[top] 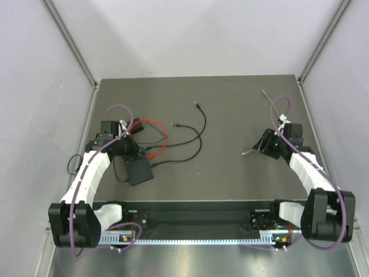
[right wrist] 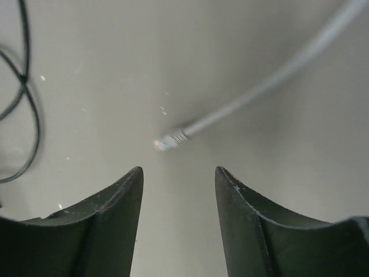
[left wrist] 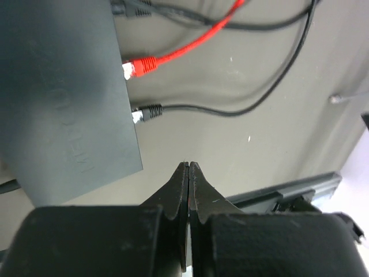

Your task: Pull the plug from the switch port

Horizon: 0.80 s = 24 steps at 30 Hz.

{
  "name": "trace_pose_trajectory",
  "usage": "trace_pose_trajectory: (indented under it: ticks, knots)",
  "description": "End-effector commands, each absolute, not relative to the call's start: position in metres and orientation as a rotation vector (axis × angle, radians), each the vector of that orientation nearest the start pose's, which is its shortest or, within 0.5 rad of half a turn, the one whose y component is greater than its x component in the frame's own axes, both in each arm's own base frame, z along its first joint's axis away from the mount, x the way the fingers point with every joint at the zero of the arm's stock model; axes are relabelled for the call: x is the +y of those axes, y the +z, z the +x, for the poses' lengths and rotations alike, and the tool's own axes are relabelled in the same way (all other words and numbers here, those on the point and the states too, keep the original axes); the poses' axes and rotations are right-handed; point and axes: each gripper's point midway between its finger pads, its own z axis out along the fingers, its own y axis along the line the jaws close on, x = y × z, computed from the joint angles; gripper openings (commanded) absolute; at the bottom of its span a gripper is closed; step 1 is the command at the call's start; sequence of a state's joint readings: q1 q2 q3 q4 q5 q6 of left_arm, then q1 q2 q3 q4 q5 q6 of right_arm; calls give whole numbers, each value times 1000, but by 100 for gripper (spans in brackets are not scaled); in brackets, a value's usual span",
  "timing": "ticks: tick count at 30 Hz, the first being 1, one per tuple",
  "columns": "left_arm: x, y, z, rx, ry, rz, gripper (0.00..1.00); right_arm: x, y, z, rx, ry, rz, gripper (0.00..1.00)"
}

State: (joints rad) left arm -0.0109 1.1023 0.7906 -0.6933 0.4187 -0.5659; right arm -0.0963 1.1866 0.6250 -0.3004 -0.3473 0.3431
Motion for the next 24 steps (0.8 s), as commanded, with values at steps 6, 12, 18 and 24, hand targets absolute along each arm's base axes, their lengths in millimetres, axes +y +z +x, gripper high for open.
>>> trace_pose_trajectory:
  ticks: [6,12,18,24]
  knots:
    - [-61,106,262,2599,-472,-707,0,123,125,275,2169,705,294,50]
    - [-58,76,254,2654,-427,-828,0,249,154,273,1971,1080,238,47]
    - [-42,70,245,2621,-295,-903,0,375,146,259,1992,1239,100,45]
    - [-30,68,242,2615,-202,-936,0,450,141,242,1926,1377,92,44]
